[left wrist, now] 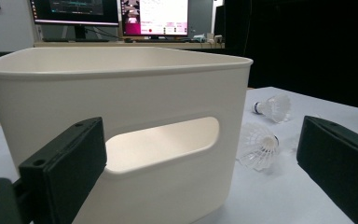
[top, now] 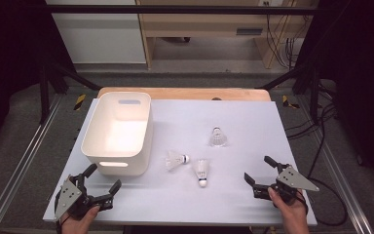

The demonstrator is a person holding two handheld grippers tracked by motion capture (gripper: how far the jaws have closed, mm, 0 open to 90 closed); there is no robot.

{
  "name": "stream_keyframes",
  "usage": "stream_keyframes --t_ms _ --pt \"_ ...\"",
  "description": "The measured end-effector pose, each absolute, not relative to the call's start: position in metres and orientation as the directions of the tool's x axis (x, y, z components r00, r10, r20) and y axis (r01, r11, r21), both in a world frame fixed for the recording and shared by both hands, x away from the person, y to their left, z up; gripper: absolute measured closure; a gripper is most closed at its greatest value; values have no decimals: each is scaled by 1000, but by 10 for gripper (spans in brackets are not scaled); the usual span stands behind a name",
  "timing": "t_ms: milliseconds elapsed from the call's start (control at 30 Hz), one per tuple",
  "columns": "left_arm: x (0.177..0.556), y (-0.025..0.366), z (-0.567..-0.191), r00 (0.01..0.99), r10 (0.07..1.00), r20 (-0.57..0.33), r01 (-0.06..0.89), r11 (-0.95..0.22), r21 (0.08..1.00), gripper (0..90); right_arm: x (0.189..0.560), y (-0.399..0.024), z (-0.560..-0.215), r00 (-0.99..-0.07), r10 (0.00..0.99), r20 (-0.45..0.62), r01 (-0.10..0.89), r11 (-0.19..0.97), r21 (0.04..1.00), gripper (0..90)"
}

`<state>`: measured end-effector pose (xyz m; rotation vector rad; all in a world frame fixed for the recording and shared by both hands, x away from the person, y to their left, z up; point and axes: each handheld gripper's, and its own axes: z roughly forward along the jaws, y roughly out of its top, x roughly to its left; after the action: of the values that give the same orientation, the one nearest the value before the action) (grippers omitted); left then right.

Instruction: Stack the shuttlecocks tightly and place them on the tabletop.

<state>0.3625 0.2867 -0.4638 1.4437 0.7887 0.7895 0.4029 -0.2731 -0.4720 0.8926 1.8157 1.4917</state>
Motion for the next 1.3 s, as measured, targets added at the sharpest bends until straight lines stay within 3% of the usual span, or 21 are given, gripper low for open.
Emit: stream_keyframes --t_ms 633,1300 --pt "354 262 -460 558 829 10 54 -48 997 16 399 -279 -471 -552 833 -37 121 124 985 47" --pt "349 201 -449 638 769 38 70 -107 992 21 400 -274 -470 -541 840 -40 145 140 979 45"
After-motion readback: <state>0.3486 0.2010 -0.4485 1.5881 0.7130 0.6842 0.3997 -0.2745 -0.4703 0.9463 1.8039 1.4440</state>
